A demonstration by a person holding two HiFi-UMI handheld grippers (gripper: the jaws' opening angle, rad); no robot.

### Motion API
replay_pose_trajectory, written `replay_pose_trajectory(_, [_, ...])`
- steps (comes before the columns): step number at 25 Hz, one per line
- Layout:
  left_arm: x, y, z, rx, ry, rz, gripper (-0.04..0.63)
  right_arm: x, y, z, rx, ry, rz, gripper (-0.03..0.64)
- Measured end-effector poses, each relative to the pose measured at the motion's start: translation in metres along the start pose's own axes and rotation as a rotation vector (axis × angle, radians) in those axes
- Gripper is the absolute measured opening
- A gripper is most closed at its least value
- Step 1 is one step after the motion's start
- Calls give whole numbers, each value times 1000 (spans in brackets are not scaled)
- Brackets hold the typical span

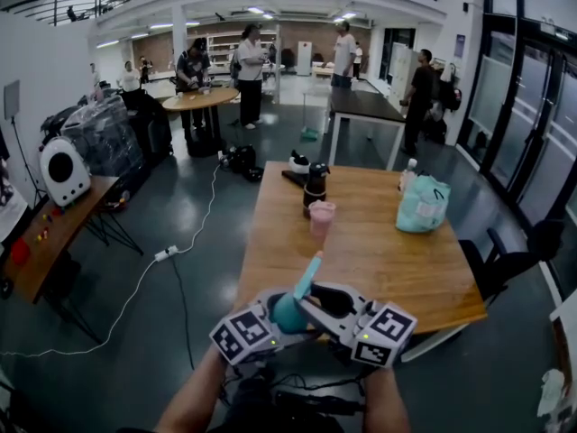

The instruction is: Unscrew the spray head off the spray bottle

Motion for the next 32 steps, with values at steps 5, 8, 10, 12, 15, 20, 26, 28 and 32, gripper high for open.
replay_pose_trajectory(5, [0, -8, -2, -15, -4, 91, 433, 8, 1, 0, -21, -11, -68, 137])
replay_pose_trajectory(8, [-4, -7, -2, -11, -12, 77, 433, 10, 0, 1, -6, -14, -40, 144])
replay_pose_trajectory(10, [-7, -2, 0, 8, -15, 21, 433, 9, -3, 1, 23, -1, 30, 159])
replay_pose_trajectory(12, [-9, 5, 3, 26, -5, -66, 433, 8, -6, 0, 42, 8, 96, 166])
replay_pose_trajectory(15, [-13, 10, 7, 38, 11, -155, 433, 8, -9, 0, 50, 10, 160, 166])
replay_pose_trajectory(20, [-17, 14, 9, 39, 34, -235, 433, 4, -11, 4, 36, 21, 233, 166])
replay_pose_trajectory(26, [-22, 11, 7, 5, 51, -236, 433, 3, -12, 7, 8, 16, 217, 143])
replay_pose_trajectory(28, [-20, 7, 5, 2, 37, -189, 433, 6, -11, 6, -7, 9, 178, 141])
replay_pose_trajectory(32, [-17, -2, 0, -8, 2, -79, 433, 12, -8, 3, -17, 6, 83, 141])
Point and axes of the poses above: the fingertips, and each gripper's own axes: x backward along the fingers, y to its left, z out of its underside, the point moved 6 cm from there along x, backward along the fingers, and after that the axes turned 2 degrees about -y, right-handed, at the moved point
